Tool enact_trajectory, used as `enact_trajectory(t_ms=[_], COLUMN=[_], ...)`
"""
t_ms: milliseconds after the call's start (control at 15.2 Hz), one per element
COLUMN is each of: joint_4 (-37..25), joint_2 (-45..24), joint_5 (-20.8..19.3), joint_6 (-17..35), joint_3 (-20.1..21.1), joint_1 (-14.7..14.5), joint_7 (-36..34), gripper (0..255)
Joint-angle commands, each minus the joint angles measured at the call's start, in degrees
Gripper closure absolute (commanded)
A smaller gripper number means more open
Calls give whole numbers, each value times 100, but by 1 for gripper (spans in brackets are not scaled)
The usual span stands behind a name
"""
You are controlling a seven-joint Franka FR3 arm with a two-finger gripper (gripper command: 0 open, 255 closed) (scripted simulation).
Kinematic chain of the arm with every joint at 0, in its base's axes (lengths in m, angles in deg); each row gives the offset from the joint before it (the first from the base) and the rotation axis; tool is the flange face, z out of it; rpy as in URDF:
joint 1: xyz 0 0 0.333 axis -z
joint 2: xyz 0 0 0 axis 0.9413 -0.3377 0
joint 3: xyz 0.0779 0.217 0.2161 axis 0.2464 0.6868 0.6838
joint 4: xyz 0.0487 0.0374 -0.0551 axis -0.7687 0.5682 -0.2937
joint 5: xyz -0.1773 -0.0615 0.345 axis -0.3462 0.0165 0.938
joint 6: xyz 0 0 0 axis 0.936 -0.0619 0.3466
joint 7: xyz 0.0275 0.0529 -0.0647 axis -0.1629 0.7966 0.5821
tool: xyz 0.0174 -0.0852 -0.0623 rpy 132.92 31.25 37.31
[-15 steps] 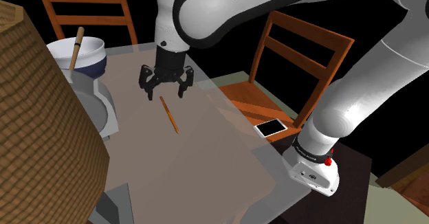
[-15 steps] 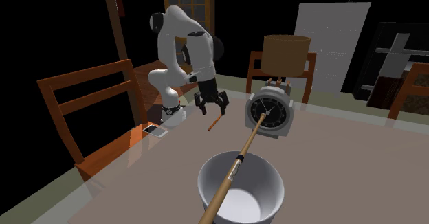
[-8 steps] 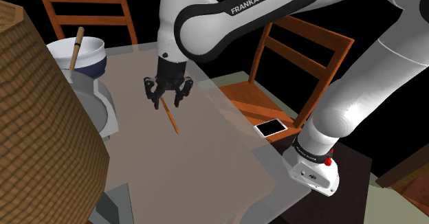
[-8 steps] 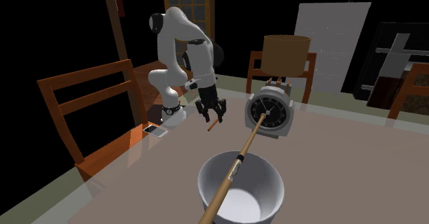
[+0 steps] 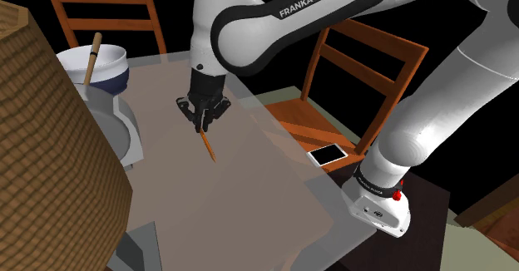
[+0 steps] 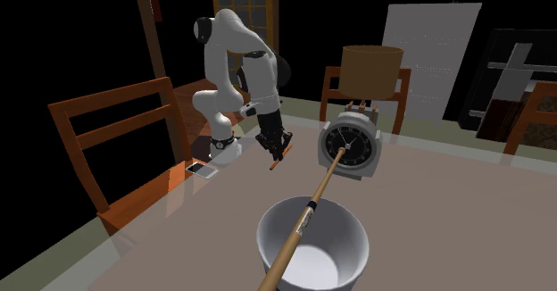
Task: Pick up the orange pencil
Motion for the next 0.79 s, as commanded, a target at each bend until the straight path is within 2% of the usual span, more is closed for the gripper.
enact_trajectory(t_ms=[0, 726], joint_4=[-8, -610], joint_2=[-12, 292], joint_5=[-7, 9], joint_6=[-9, -892], joint_3=[10, -139], joint_1=[-3, 14], joint_7=[-16, -54], gripper=[255, 255])
